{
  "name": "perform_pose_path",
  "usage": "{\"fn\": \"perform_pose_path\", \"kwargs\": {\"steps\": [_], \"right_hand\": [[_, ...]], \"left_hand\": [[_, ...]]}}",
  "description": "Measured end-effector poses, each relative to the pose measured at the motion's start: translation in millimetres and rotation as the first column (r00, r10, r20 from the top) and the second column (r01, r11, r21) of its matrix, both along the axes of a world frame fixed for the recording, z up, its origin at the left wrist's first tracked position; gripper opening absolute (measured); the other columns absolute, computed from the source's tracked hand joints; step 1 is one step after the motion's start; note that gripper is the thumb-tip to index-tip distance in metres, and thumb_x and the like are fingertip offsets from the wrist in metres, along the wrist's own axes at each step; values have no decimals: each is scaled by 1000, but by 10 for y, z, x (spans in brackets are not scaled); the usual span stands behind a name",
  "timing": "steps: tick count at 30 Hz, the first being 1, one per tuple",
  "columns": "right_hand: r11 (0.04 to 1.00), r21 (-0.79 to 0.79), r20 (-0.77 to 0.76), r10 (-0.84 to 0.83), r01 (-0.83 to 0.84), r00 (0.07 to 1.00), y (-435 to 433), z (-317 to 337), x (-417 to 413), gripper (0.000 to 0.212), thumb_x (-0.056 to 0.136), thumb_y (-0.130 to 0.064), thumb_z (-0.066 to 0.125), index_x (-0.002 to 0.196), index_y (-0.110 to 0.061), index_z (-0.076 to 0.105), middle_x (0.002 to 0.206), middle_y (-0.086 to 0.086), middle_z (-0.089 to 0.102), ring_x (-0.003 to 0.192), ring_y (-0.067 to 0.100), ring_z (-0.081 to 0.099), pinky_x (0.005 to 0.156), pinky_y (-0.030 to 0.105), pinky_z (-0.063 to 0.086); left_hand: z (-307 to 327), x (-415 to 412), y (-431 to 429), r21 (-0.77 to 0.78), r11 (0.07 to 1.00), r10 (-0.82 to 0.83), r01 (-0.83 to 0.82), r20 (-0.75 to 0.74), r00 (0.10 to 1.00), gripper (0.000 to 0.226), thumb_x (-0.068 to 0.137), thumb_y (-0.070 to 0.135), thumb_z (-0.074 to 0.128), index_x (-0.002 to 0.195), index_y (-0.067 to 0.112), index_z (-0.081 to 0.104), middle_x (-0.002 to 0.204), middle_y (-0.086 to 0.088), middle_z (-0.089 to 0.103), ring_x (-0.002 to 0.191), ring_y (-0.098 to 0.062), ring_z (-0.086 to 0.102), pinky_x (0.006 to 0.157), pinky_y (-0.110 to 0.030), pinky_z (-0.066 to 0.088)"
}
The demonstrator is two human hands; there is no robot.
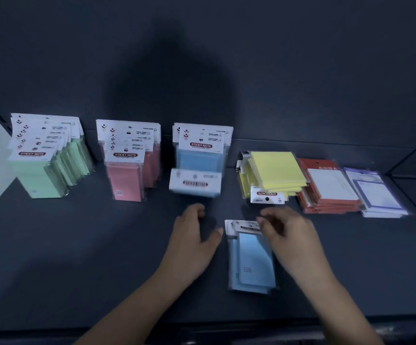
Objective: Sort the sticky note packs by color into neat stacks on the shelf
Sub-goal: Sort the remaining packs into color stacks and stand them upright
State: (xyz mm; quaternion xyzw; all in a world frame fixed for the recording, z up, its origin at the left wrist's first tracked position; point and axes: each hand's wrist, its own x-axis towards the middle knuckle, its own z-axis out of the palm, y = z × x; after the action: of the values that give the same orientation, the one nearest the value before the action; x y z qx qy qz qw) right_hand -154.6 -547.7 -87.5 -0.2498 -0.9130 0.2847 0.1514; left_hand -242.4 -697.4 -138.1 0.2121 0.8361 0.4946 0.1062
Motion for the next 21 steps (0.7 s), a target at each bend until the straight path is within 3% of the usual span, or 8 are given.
{"fn": "perform_pose_path", "kwargs": {"steps": [4, 8, 11, 14, 18, 21], "right_hand": [[998, -48, 15, 32, -31, 999, -65, -114, 131, 29, 85, -27, 65, 111, -13, 65, 91, -1, 60, 80, 16, 57, 73, 27, 42], [996, -85, -38, 15, -18, 999, -63, -171, 178, 28, 84, -20, 67, 110, -12, 63, 90, -3, 56, 82, 15, 56, 75, 24, 41], [996, -87, -17, -12, 11, 1000, -33, -208, 260, 28, 83, -17, 66, 111, -14, 61, 93, -2, 54, 83, 14, 53, 72, 19, 33], [992, -123, 37, -30, 34, 999, -32, -219, 316, 28, 85, -23, 65, 112, -17, 59, 96, 2, 58, 83, 16, 53, 69, 20, 32], [975, -219, 106, -16, 39, 994, -44, -191, 332, 25, 86, -26, 64, 106, -13, 58, 83, 7, 64, 79, 22, 58, 71, 30, 42], [916, -395, 90, -35, 68, 995, -50, -188, 319, 28, 83, -22, 68, 109, -17, 58, 81, -1, 61, 75, 15, 58, 72, 26, 46]], "left_hand": [[48, -98, 81, 65, 995, 72, -72, -5, 997, 29, 85, 15, 63, 108, 20, 45, 109, 5, 47, 105, -15, 45, 92, -28, 40], [142, -197, 99, 53, 998, 56, -46, -213, 975, 36, 86, 9, 60, 119, 10, 49, 116, 2, 48, 106, -9, 38, 91, -20, 30], [197, -330, 109, -30, 998, 41, -52, -285, 958, 45, 85, 9, 61, 127, 8, 47, 125, -5, 49, 119, -20, 39, 103, -36, 31], [216, -474, 134, -96, 994, 6, -43, -359, 933, 53, 81, 6, 64, 130, 6, 46, 131, -10, 48, 124, -29, 40, 106, -44, 30], [202, -530, 138, -86, 996, -22, -8, -345, 939, 58, 80, 3, 64, 133, 7, 43, 135, -10, 45, 126, -27, 39, 107, -46, 30], [159, -501, 116, -54, 999, -9, -7, -292, 956, 56, 82, 5, 64, 134, 7, 42, 135, -7, 44, 127, -23, 39, 109, -44, 29]]}}
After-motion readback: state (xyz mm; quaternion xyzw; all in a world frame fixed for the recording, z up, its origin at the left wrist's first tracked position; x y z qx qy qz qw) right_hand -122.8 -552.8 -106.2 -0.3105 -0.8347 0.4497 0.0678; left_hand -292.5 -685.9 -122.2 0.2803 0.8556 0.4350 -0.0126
